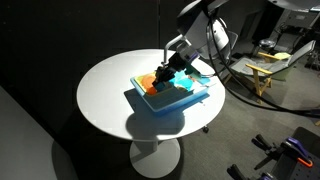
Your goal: Pick up the blue mug from the dish rack and put it on the table
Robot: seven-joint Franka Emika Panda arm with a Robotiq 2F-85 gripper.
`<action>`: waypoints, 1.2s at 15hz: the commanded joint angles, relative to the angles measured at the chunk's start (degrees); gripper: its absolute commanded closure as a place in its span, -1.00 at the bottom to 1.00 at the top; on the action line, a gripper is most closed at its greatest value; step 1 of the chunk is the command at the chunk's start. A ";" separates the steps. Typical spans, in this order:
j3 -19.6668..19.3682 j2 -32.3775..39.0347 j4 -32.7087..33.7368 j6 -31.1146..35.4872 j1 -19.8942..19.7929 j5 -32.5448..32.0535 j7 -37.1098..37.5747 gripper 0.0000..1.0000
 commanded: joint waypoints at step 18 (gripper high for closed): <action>1.55 -12.11 -6.94 0.90 4.15 -2.86 2.12 0.97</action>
